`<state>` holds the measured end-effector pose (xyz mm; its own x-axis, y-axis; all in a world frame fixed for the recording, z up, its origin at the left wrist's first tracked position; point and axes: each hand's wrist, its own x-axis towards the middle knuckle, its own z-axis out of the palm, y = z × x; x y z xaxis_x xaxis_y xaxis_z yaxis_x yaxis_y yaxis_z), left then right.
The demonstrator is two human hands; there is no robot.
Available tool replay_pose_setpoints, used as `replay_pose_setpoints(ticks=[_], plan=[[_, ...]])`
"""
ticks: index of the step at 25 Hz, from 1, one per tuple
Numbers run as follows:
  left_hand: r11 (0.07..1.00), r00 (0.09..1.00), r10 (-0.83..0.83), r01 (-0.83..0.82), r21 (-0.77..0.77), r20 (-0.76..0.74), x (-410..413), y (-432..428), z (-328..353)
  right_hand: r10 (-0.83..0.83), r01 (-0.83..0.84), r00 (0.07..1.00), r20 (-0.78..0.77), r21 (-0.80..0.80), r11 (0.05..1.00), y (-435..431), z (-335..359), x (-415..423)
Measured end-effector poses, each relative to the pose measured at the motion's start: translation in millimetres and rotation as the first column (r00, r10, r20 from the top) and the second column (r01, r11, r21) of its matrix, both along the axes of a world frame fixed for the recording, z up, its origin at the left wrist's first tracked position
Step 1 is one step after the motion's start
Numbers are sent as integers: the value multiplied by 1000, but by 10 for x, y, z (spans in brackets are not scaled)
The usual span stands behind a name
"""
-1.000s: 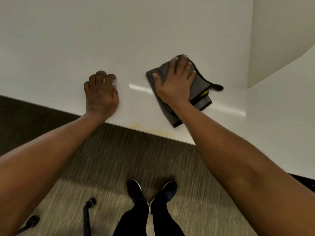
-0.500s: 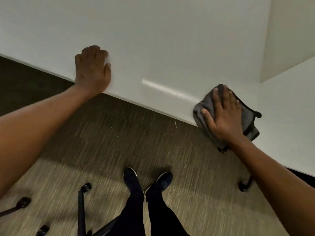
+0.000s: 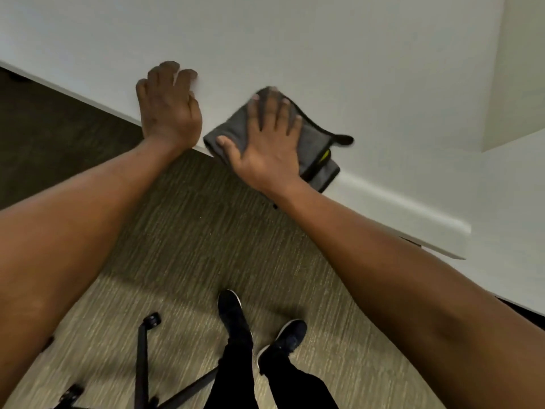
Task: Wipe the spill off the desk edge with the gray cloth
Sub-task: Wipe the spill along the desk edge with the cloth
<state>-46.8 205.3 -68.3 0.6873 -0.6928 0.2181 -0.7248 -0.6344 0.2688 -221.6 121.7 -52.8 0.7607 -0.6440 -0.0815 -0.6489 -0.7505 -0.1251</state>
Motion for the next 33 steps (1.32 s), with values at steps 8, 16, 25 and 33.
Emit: replay_pose_setpoints(ticks=[8,16,25,33], plan=[[1000,1000,9,-9,2,-10,-31,52,83,398,-405,913,-89,-88,910,-98,-20,-437],[1000,999,30,-30,-2,-36,-78,2,82,300,-324,932,-205,-97,941,-501,-46,-1583],[982,990,43,-67,-178,-135,-5,21,-17,338,-351,934,-116,-126,928,127,-111,34],[981,994,52,-69,-183,-98,-54,-3,-11,370,-377,926,-76,-127,917,79,-97,-123]])
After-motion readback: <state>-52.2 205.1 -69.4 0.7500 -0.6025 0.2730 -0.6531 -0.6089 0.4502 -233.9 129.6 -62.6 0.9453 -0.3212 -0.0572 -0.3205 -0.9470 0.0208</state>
